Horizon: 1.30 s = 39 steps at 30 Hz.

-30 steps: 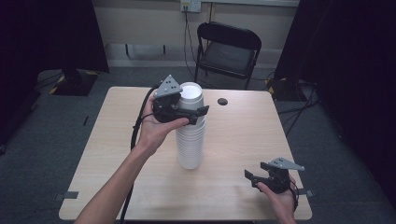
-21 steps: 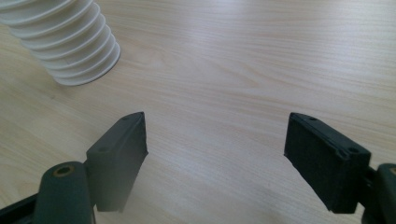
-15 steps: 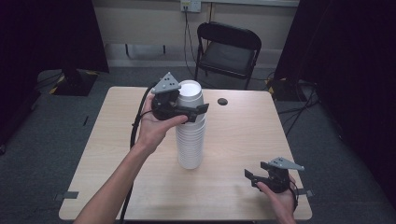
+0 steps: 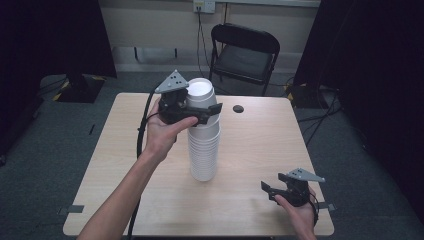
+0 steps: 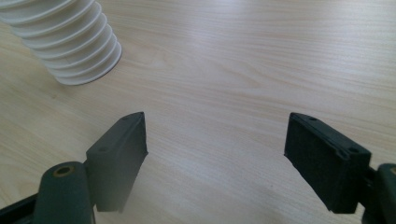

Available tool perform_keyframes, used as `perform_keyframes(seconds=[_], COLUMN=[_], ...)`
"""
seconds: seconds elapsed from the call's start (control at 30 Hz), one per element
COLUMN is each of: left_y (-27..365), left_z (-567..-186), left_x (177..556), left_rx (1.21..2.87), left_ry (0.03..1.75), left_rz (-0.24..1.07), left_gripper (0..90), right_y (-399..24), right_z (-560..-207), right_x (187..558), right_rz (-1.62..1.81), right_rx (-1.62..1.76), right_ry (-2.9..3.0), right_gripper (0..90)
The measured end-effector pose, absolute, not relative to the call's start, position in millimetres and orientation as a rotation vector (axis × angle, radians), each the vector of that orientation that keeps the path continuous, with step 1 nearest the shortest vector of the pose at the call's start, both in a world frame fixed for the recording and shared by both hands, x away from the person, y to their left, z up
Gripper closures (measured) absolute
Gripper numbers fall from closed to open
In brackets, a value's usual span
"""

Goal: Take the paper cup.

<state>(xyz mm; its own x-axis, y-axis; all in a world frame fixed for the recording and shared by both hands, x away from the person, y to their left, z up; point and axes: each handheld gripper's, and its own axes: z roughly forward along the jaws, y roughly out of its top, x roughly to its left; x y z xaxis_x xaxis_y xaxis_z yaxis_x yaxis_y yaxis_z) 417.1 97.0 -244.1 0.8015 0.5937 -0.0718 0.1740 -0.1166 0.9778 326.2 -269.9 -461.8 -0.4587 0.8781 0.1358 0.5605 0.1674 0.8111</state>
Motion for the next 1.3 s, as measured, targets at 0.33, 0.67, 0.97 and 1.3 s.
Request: perform_keyframes(seconds=[0.33, 0.67, 0.97, 1.3], left_y=[98, 109, 114, 126], left_z=[-234, -227, -222, -217], left_x=[413, 408, 403, 396], left_rx=[1.645, 1.562, 1.512, 1.478], left_ry=[0.604, 0.616, 0.605, 0.603], left_rz=[0.433, 0.421, 0.453, 0.431], left_gripper=[17.3, 17.5, 17.6, 17.7], right_y=[-269, -268, -269, -269], right_z=[-461, -462, -461, -461], right_x=[326, 327, 327, 326], right_rz=[1.201, 1.198, 1.205, 1.204], right_rx=[1.365, 1.366, 1.365, 1.363], right_ry=[2.083, 2.085, 2.081, 2.08], right_gripper=[20.4, 20.4, 20.3, 20.3])
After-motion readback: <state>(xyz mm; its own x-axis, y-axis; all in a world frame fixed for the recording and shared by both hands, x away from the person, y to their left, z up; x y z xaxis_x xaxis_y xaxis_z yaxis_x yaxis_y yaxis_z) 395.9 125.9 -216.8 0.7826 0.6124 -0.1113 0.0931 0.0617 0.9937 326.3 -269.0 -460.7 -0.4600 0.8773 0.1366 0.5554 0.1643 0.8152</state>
